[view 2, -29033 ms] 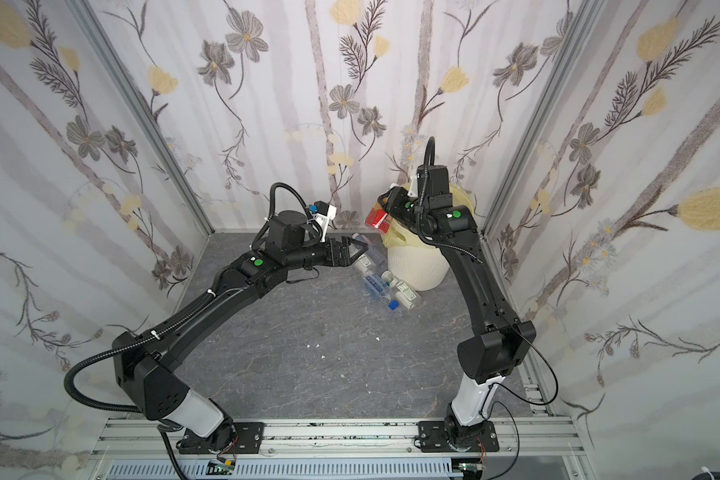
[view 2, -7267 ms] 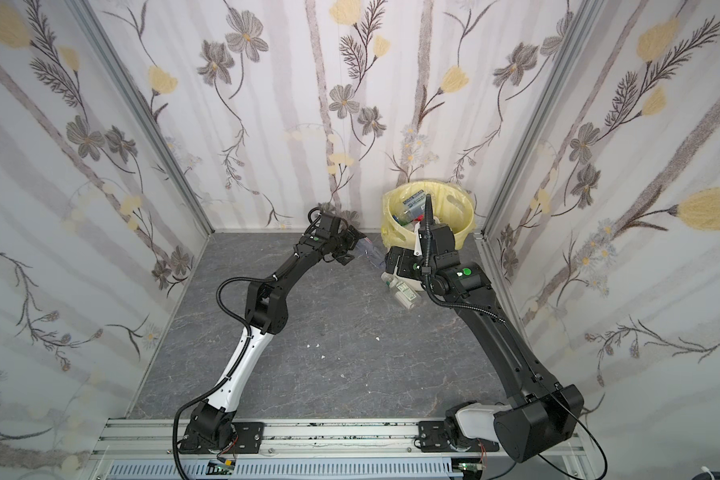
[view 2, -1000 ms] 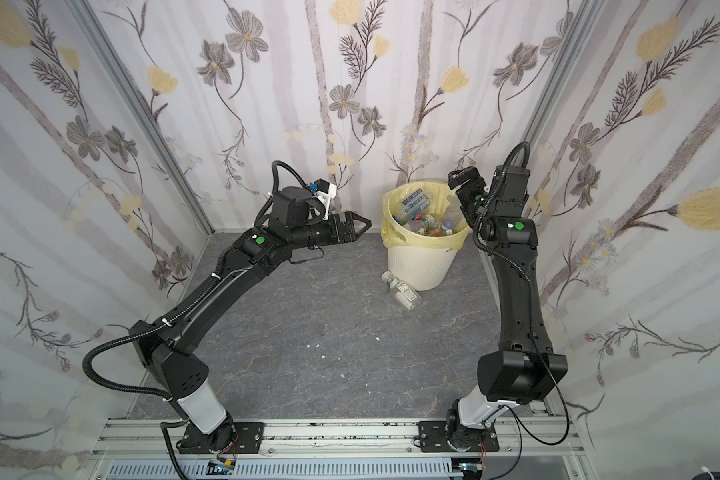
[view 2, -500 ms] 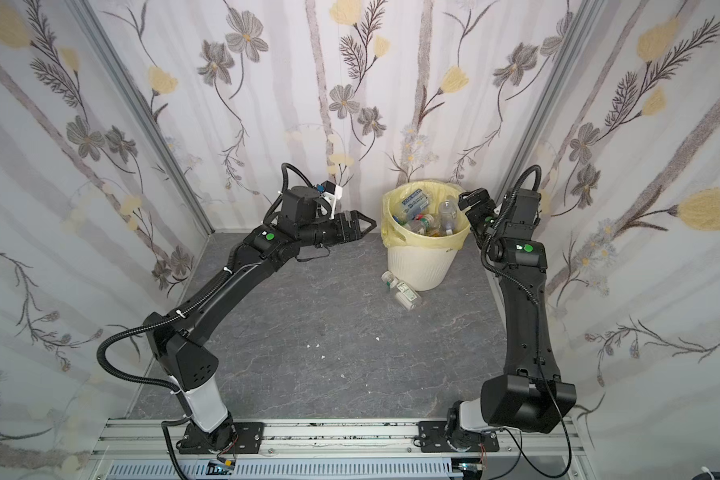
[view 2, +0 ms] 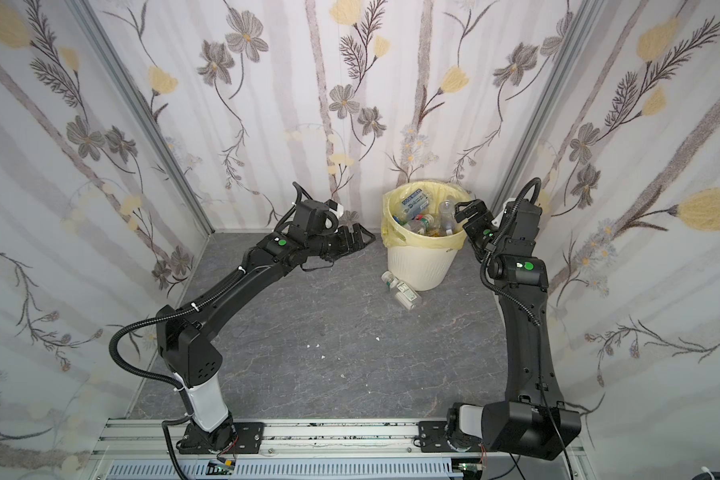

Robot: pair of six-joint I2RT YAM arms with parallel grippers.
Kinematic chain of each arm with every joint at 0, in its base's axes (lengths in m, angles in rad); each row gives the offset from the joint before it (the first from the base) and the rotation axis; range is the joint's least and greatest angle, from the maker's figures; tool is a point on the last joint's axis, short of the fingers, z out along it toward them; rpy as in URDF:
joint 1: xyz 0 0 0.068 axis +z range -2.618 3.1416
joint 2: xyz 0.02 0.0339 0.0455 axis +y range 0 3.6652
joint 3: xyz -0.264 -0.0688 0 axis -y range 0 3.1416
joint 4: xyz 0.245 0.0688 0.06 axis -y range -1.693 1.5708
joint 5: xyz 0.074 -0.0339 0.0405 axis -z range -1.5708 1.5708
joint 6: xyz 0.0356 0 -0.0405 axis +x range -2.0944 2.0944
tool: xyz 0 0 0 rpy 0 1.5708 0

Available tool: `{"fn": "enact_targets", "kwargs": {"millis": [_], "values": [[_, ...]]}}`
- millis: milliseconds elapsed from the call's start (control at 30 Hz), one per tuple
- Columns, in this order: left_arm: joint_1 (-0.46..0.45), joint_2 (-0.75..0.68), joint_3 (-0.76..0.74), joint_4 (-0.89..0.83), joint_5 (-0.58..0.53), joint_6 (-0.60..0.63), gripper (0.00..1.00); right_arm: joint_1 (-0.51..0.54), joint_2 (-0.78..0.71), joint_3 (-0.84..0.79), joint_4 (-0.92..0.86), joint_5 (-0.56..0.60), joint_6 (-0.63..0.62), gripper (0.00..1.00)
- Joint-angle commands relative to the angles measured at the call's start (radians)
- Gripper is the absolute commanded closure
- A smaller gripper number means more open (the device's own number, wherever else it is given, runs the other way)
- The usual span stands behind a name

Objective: Throw the plastic bottles in the bin
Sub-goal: 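Open the right gripper to drop the Ganten bottle into the bin, then move both grippers down toward the small green-band bottle beside the bin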

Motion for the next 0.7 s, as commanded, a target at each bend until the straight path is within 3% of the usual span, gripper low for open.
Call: {"fn": "enact_targets", "kwargs": {"millis": [0,400,667], "values": [[-0.001,0.018,-0.030,0.018,-0.029,-0.089,0.00,0.013,-0.065,-0.098,-0.004,0.000,-0.048,0.00],[-0.003,0.049,-0.245,0.217,0.055,-0.295,0.00,0.194,-0.342,-0.615,0.112,0.113,-0.230,0.00],[-0.004,-0.006,-0.400,0.370,0.087,-0.401,0.00,0.267,-0.226,-0.765,0.267,0.196,-0.303,0.00]]}}
